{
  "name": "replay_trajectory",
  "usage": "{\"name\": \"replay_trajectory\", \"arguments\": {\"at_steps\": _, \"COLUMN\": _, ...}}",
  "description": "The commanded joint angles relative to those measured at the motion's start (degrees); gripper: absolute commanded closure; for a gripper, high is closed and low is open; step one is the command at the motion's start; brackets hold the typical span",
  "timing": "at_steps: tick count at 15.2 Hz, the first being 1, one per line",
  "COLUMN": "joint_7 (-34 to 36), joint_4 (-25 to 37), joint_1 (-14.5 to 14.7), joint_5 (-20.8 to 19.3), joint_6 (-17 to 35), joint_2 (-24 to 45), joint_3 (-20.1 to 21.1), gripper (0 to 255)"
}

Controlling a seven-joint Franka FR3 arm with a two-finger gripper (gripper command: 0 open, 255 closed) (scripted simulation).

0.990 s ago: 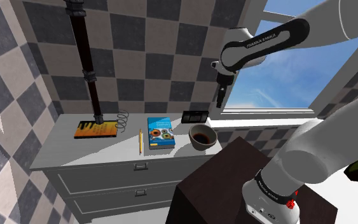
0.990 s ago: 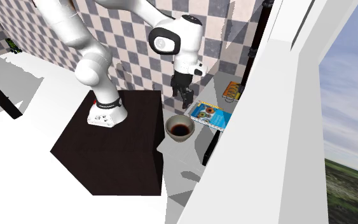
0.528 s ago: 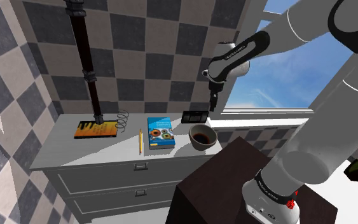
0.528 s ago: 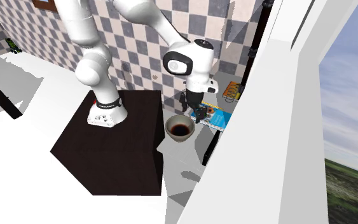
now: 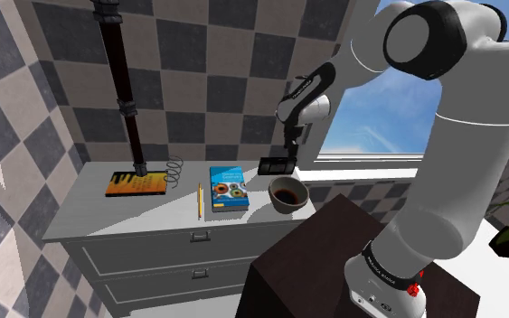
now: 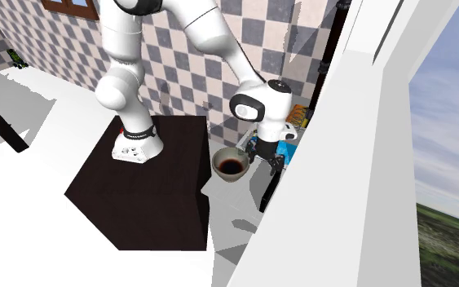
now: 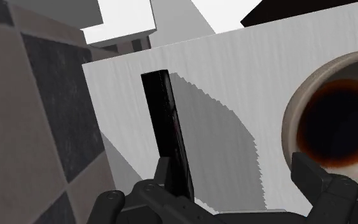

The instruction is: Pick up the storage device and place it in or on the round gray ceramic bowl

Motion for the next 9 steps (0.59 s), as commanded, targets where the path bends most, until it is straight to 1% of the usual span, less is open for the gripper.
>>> {"name": "replay_trajectory", "arguments": {"at_steps": 1, "joint_7": -3.7, "joint_4": 4.1, "joint_1": -1.2, "joint_5": 1.7, "joint_6": 1.3, "joint_2": 4.9, "joint_3": 1.7, "gripper": 0}}
{"name": "replay_trajectory", "arguments": {"at_steps": 5, "joint_7": -9.4, "joint_4": 11.4, "joint_1": -3.7, "joint_5": 3.1, "joint_6": 3.1, "joint_2": 13.0, "joint_3": 4.7, "gripper": 0}}
{"name": "replay_trajectory", "arguments": {"at_steps": 9, "joint_7": -9.8, "joint_4": 12.0, "joint_1": -4.3, "joint_5": 3.7, "joint_6": 5.2, "joint_2": 15.7, "joint_3": 5.4, "gripper": 0}}
